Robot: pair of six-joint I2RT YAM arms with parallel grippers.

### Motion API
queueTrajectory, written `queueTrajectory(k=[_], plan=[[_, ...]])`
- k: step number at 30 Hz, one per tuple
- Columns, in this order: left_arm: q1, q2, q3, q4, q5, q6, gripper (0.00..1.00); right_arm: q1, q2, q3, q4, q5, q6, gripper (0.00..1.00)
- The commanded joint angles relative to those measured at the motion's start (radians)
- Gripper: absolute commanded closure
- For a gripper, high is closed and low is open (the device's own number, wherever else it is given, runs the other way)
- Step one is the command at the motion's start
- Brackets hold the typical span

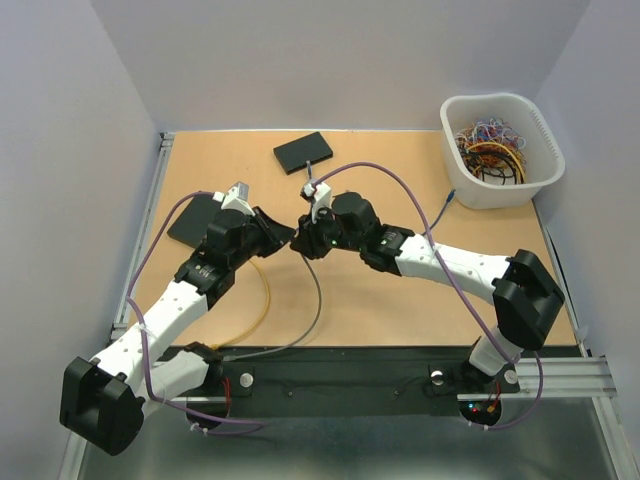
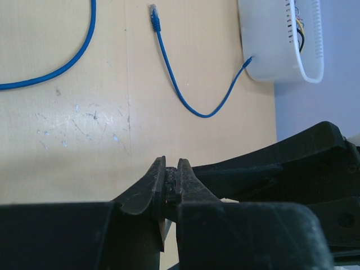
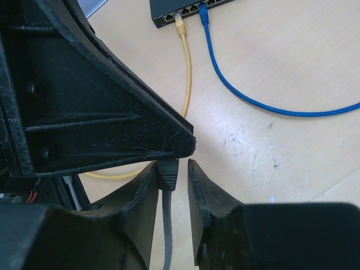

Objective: Insert the plug into the switch port

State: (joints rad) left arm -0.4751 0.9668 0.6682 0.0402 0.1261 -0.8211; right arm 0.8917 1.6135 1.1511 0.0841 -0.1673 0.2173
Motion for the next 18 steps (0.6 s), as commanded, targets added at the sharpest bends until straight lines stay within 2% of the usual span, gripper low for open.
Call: queueTrajectory(k=[1, 8, 18], plan=[[-0.005, -0.014, 0.039, 0.046, 0.012, -0.003, 1.0, 0.007, -0.012, 0.039, 0.013, 0.022, -0.004, 0.68], [-0.007, -0.014, 0.034, 0.047, 0.009, -0.003, 1.0, 0.007, -0.036, 0.041, 0.014, 0.017, 0.008, 0.6], [-0.005, -0.01, 0.033, 0.049, 0.006, 0.002, 1.0, 0.006, -0.053, 0.035, 0.019, 0.012, 0.017, 0.63]])
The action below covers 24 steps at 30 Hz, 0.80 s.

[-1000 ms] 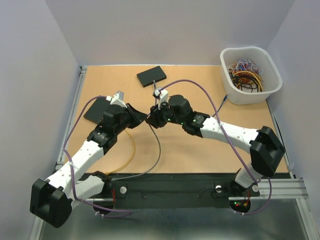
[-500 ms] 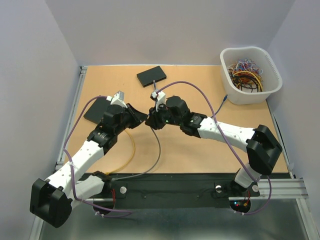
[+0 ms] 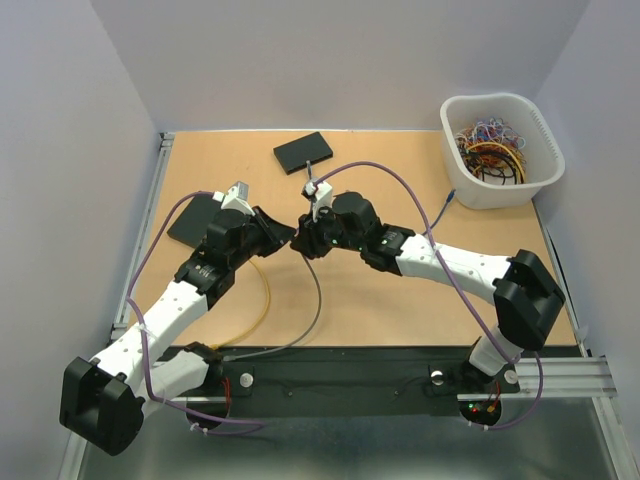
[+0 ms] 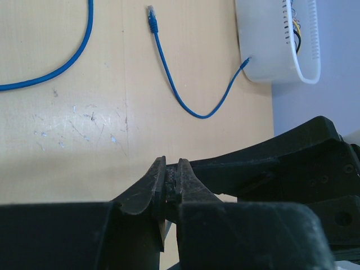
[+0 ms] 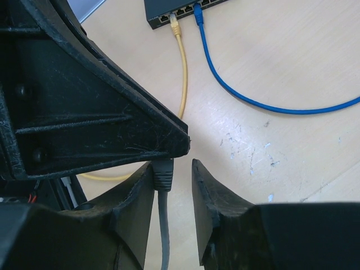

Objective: Insert the plug into the switch port

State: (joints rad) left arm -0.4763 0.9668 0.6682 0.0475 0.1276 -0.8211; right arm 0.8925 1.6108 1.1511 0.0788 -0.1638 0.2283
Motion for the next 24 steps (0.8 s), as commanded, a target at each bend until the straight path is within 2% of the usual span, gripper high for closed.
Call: queueTrajectory(k=[1, 14, 20, 21, 24], plan=[[-0.004, -0.008, 0.031, 0.043, 0.004, 0.002, 1.0, 0.006, -0.055, 0.035, 0.026, 0.007, 0.008, 0.62], [-0.007, -0.011, 0.025, 0.051, 0.007, -0.001, 1.0, 0.006, -0.055, 0.03, 0.035, -0.006, 0.028, 0.65], [-0.007, -0.016, 0.024, 0.054, 0.01, 0.0, 1.0, 0.006, -0.046, 0.025, 0.038, -0.011, 0.032, 0.81], [-0.007, -0.017, 0.024, 0.055, 0.009, 0.0, 1.0, 0.006, -0.048, 0.025, 0.036, -0.011, 0.031, 0.87], [-0.007, -0.022, 0.013, 0.068, 0.012, 0.003, 1.0, 0.006, -0.054, 0.015, 0.041, -0.01, 0.031, 0.96]])
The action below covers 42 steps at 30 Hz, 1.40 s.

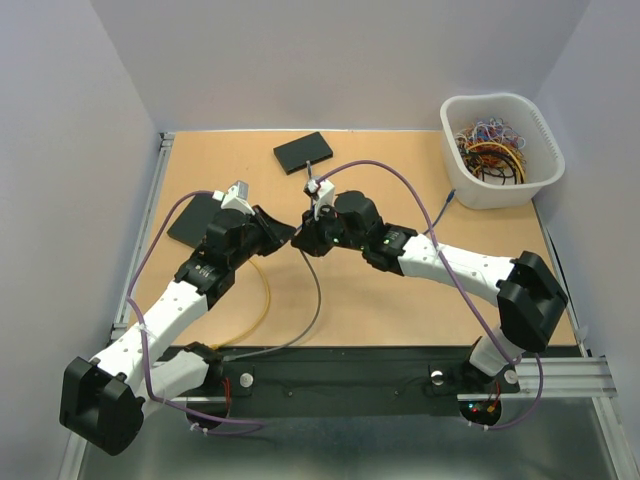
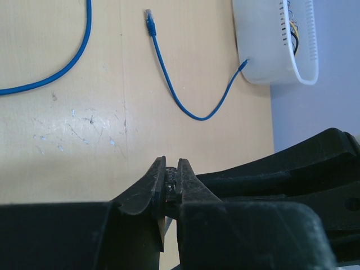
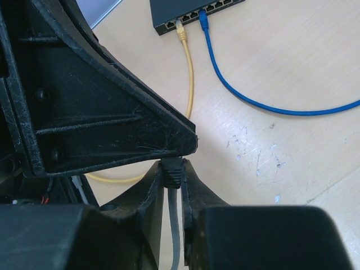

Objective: Insert the plug into the switch port

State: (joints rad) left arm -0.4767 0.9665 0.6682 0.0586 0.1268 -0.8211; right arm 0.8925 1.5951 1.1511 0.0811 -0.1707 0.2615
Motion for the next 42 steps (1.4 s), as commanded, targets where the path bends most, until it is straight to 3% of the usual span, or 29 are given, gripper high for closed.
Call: queueTrajectory(k=[1, 4, 5, 7, 11, 15, 21, 28, 35, 39, 42], plan=[[-0.007, -0.02, 0.011, 0.058, 0.013, 0.004, 1.0, 0.006, -0.041, 0.012, 0.039, 0.005, -0.001, 1.0], [-0.007, -0.006, 0.013, 0.07, 0.013, 0.016, 0.79, 0.006, -0.055, -0.011, 0.04, 0.04, -0.001, 1.0], [-0.007, 0.006, 0.019, 0.072, 0.01, 0.028, 0.62, 0.005, -0.07, -0.03, 0.039, 0.052, 0.001, 1.0], [-0.008, 0.027, 0.03, 0.073, 0.001, 0.045, 0.45, 0.005, -0.093, -0.054, 0.036, 0.115, 0.001, 1.0], [-0.007, 0.104, 0.06, 0.084, -0.036, 0.091, 0.32, 0.0, -0.168, -0.131, 0.005, 0.258, 0.008, 0.99], [-0.007, 0.269, 0.117, 0.13, -0.055, 0.128, 0.29, -0.018, -0.259, -0.206, -0.064, 0.378, 0.033, 0.99], [-0.007, 0.619, 0.344, 0.195, -0.044, 0.157, 0.32, -0.047, -0.386, -0.301, -0.161, 0.507, 0.074, 1.0], [-0.005, 1.038, 0.819, 0.19, 0.019, 0.142, 0.37, -0.061, -0.469, -0.37, -0.204, 0.537, 0.085, 1.0], [0.029, 1.394, 1.338, -0.05, -0.016, 0.16, 0.37, -0.07, -0.498, -0.392, -0.227, 0.55, 0.071, 1.0], [0.096, 1.404, 1.306, -0.065, -0.003, 0.163, 0.37, -0.073, -0.498, -0.39, -0.231, 0.559, 0.062, 0.99], [0.163, 1.317, 1.075, 0.012, -0.004, 0.165, 0.37, -0.076, -0.486, -0.384, -0.231, 0.557, 0.061, 1.0]])
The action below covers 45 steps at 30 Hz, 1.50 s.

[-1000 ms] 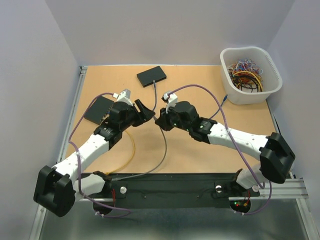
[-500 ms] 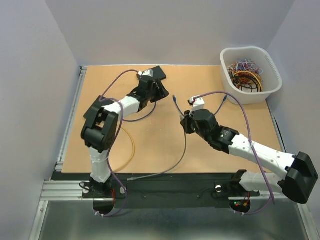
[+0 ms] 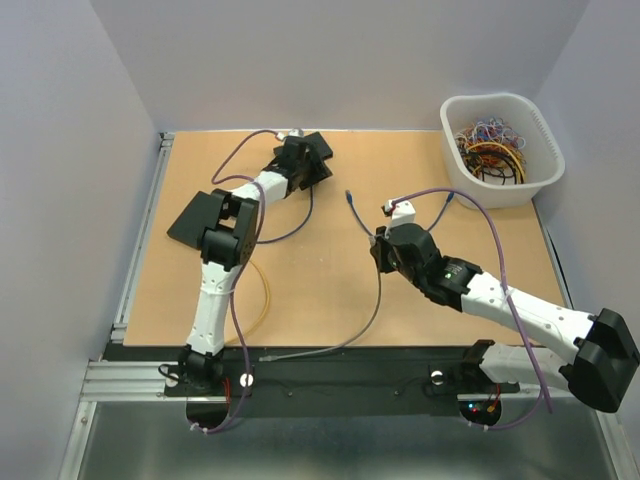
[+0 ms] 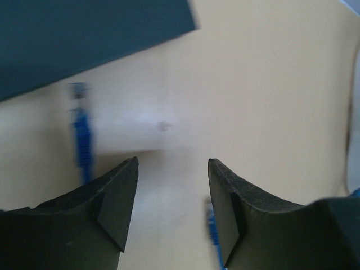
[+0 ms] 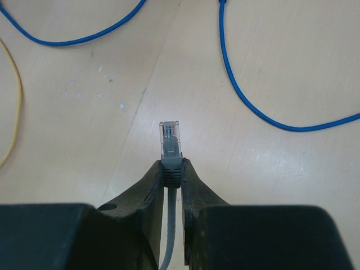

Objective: Insert the plug into the switch port

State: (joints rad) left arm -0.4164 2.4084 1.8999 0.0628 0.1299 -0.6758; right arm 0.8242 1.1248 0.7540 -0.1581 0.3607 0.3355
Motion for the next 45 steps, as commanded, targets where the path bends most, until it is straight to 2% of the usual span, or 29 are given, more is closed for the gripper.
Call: queueTrajectory(k=[1, 4, 8, 12, 13, 17, 20, 22, 27, 28, 31, 33, 38, 39, 45], plan=[[0.12, -0.143, -0.157, 0.018, -0.007, 0.019, 0.37, -0.01, -0.01, 0.015, 0.008, 0.026, -0.016, 1.0], [0.183, -0.189, -0.293, 0.019, 0.011, 0.032, 0.37, -0.01, 0.024, 0.034, 0.009, 0.017, -0.02, 0.99], [0.26, -0.253, -0.401, 0.038, -0.018, 0.036, 0.38, -0.01, 0.059, 0.059, 0.019, 0.014, -0.027, 0.99], [0.317, -0.272, -0.418, 0.045, -0.019, 0.025, 0.38, -0.068, 0.113, 0.112, 0.041, -0.047, -0.03, 1.0], [0.321, -0.267, -0.398, 0.048, -0.015, 0.027, 0.38, -0.118, 0.145, 0.126, 0.058, -0.116, -0.03, 1.0], [0.324, -0.22, -0.285, 0.036, -0.004, 0.036, 0.38, -0.236, 0.285, 0.229, 0.107, -0.233, -0.026, 0.99], [0.329, -0.143, -0.147, -0.009, 0.011, 0.027, 0.38, -0.325, 0.404, 0.359, 0.13, -0.317, -0.016, 1.0], [0.334, -0.089, -0.086, -0.012, 0.028, 0.021, 0.38, -0.371, 0.556, 0.482, 0.147, -0.348, -0.004, 1.0], [0.337, 0.049, 0.122, 0.022, 0.063, 0.021, 0.38, -0.418, 0.951, 0.783, 0.146, -0.402, 0.025, 1.0], [0.34, 0.066, 0.167, 0.047, 0.066, 0.01, 0.38, -0.425, 1.002, 0.871, 0.141, -0.423, 0.037, 1.0], [0.35, 0.13, 0.235, 0.115, 0.105, -0.044, 0.38, -0.448, 1.11, 0.952, 0.134, -0.466, 0.092, 1.0], [0.352, 0.187, 0.275, 0.205, 0.138, -0.074, 0.38, -0.448, 1.122, 0.958, 0.137, -0.493, 0.106, 0.99], [0.353, 0.379, 0.549, 0.302, 0.246, -0.174, 0.38, -0.45, 1.086, 0.871, 0.143, -0.508, 0.103, 1.0], [0.352, 0.417, 0.562, 0.375, 0.252, -0.195, 0.38, -0.45, 1.057, 0.82, 0.15, -0.514, 0.105, 0.99], [0.347, 0.527, 0.614, 0.583, 0.266, -0.297, 0.39, -0.45, 0.926, 0.68, 0.196, -0.526, 0.086, 1.0]])
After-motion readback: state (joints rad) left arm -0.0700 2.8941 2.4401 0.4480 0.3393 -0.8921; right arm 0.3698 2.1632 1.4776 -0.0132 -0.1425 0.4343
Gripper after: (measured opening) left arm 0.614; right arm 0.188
